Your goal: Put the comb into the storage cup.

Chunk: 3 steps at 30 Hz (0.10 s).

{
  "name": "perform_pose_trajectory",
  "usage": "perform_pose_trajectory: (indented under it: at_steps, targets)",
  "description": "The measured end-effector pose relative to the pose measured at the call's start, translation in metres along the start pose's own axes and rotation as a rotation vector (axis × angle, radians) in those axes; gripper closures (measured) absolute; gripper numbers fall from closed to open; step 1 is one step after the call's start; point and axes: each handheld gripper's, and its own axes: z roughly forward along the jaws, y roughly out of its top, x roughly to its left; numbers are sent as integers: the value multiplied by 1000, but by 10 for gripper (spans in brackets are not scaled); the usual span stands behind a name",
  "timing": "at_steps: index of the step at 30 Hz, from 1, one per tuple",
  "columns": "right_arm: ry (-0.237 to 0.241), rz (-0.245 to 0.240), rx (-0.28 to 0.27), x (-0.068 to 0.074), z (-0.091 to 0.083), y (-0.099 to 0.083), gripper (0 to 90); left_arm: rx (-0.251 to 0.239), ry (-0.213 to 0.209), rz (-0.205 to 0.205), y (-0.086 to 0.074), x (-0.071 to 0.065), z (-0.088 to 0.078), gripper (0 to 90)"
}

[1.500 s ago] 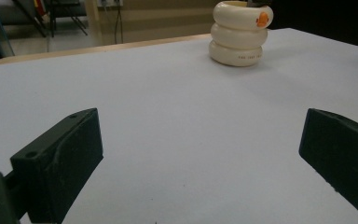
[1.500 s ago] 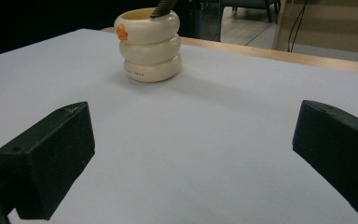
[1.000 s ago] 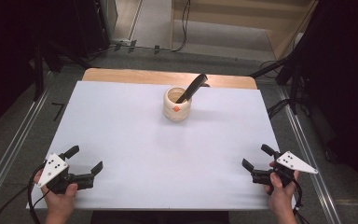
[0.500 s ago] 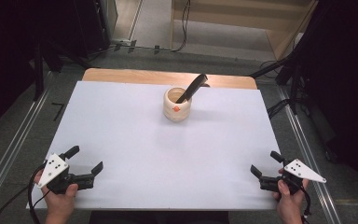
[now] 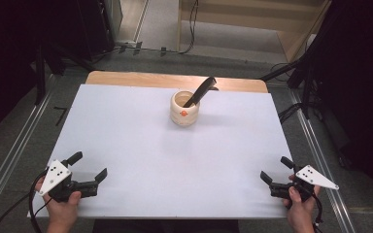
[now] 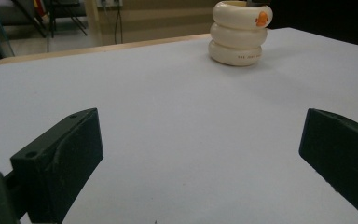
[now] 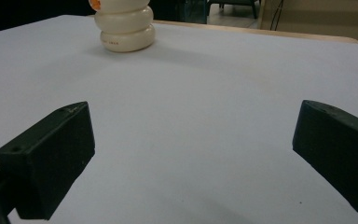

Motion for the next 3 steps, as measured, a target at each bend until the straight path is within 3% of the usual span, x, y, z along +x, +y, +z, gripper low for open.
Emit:
perform_pose_trajectory:
  at_steps: [3]
  targets:
    - [1, -1, -2, 0, 0, 0, 0, 3, 2, -1, 0, 0, 1, 0]
